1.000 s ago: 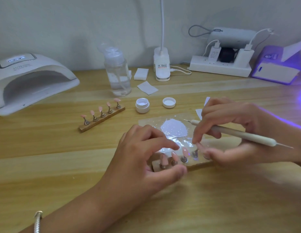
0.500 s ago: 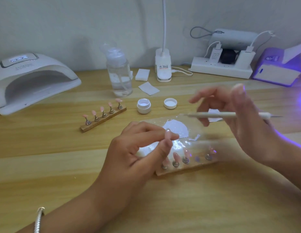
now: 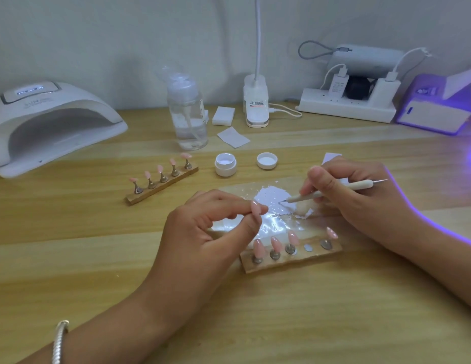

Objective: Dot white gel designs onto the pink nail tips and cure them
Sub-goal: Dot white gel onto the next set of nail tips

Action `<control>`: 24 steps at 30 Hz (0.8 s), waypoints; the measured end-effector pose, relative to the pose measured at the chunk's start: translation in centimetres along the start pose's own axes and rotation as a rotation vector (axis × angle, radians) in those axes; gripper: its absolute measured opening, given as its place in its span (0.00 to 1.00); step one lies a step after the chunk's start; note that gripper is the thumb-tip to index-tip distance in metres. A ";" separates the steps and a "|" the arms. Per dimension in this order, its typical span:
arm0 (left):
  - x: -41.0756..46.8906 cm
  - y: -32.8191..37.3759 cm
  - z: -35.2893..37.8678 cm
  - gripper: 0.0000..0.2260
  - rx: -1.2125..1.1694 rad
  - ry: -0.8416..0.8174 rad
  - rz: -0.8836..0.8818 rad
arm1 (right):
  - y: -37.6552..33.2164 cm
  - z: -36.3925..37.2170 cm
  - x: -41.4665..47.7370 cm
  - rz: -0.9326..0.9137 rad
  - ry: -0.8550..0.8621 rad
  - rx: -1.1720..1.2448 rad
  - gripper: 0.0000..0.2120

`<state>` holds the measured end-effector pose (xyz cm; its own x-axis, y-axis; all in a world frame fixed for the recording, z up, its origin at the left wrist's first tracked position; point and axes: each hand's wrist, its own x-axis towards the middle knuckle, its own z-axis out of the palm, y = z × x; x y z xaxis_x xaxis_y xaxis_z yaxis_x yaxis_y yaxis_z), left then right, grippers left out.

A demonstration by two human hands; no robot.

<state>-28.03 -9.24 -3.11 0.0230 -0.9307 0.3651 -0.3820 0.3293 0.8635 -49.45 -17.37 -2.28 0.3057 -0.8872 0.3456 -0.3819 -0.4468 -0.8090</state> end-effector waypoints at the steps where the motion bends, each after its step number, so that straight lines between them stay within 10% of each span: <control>1: 0.0 0.0 0.0 0.03 0.007 0.005 0.002 | 0.0 0.0 0.0 0.001 0.006 0.003 0.17; 24: 0.1 0.2 0.1 0.05 -0.045 0.024 -0.077 | 0.4 0.0 0.0 -0.011 0.027 -0.015 0.18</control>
<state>-28.19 -9.33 -2.94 0.0732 -0.9496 0.3048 -0.3360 0.2642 0.9040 -49.62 -17.60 -2.59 0.2864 -0.8847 0.3678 -0.3920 -0.4584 -0.7976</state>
